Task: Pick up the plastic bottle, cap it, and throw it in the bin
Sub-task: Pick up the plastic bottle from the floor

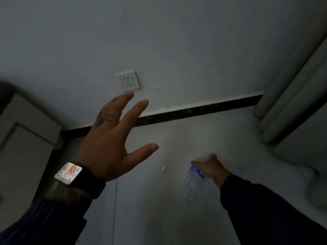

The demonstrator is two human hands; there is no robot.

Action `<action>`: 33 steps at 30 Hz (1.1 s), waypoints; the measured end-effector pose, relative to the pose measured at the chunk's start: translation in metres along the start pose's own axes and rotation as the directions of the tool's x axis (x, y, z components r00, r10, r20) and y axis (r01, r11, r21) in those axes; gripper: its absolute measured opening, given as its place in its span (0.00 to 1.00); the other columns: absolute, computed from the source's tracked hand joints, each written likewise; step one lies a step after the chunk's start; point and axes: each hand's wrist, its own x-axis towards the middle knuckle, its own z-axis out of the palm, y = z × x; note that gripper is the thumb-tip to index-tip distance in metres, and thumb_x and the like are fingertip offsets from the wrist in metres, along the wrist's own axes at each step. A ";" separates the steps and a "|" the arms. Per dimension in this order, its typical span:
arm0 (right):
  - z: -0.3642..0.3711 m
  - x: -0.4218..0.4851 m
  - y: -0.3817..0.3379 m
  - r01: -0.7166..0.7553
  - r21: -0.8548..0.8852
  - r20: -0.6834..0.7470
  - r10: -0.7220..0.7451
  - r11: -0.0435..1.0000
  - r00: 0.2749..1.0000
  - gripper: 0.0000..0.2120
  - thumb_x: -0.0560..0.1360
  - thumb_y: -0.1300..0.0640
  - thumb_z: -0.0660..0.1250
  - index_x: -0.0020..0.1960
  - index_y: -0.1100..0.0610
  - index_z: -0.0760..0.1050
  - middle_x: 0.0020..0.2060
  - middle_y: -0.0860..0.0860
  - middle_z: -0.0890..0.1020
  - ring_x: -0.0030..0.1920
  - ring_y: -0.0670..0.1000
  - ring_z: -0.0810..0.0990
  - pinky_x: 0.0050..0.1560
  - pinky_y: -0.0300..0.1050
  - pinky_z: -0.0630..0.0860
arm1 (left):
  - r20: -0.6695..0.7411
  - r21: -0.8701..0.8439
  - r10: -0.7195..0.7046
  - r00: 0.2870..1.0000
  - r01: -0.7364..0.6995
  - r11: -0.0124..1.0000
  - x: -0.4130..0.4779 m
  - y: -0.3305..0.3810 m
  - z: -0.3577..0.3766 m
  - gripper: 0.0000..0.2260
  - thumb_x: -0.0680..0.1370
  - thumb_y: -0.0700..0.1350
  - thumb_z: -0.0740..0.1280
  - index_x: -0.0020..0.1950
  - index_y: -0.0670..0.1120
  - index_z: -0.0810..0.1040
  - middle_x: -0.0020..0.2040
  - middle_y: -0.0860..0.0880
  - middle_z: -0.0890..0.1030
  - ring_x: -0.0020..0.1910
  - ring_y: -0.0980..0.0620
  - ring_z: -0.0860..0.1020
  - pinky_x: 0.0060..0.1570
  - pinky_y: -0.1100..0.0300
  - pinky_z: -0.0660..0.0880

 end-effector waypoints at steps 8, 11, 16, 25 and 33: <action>0.052 0.007 0.038 -0.107 0.101 -0.081 0.115 0.989 0.990 0.39 0.65 0.51 0.79 0.68 0.63 0.64 0.61 0.60 0.79 0.58 0.60 0.80 0.51 0.43 0.73 | 0.072 0.033 0.007 0.997 -0.009 0.999 -0.008 -0.013 0.020 0.36 0.73 0.70 0.57 0.76 0.52 0.61 0.77 0.47 0.62 0.75 0.42 0.63 0.69 0.47 0.64; 0.061 0.012 0.043 -0.096 0.184 -0.039 0.105 0.978 0.994 0.37 0.62 0.57 0.80 0.65 0.63 0.68 0.53 0.59 0.80 0.49 0.60 0.82 0.45 0.45 0.76 | 0.100 0.010 -0.024 0.995 0.023 1.000 -0.010 -0.013 0.022 0.36 0.73 0.70 0.56 0.76 0.53 0.61 0.78 0.49 0.62 0.75 0.45 0.63 0.68 0.50 0.63; 0.037 -0.017 0.006 0.032 0.503 0.088 -0.087 0.864 0.992 0.17 0.61 0.62 0.80 0.47 0.60 0.81 0.36 0.58 0.83 0.32 0.55 0.80 0.35 0.45 0.76 | 0.134 -0.277 -0.196 0.971 0.227 0.934 -0.009 -0.004 0.040 0.37 0.70 0.72 0.58 0.76 0.58 0.58 0.75 0.57 0.64 0.74 0.56 0.63 0.70 0.57 0.62; -0.036 -0.139 -0.118 0.273 0.651 0.230 -0.526 0.709 0.819 0.30 0.57 0.51 0.83 0.58 0.55 0.81 0.49 0.57 0.87 0.51 0.59 0.86 0.57 0.61 0.80 | 0.588 -0.731 -0.256 0.767 0.640 0.237 0.009 0.060 0.080 0.20 0.72 0.47 0.74 0.62 0.47 0.78 0.53 0.51 0.86 0.48 0.59 0.84 0.45 0.68 0.77; -0.075 -0.168 -0.123 0.452 0.552 0.095 -0.592 0.700 0.801 0.37 0.53 0.39 0.81 0.58 0.54 0.81 0.49 0.55 0.88 0.51 0.57 0.87 0.56 0.63 0.81 | 0.615 -0.761 -0.271 0.740 0.647 0.040 0.019 0.093 0.073 0.11 0.77 0.42 0.67 0.49 0.33 0.81 0.35 0.46 0.85 0.30 0.55 0.82 0.32 0.65 0.78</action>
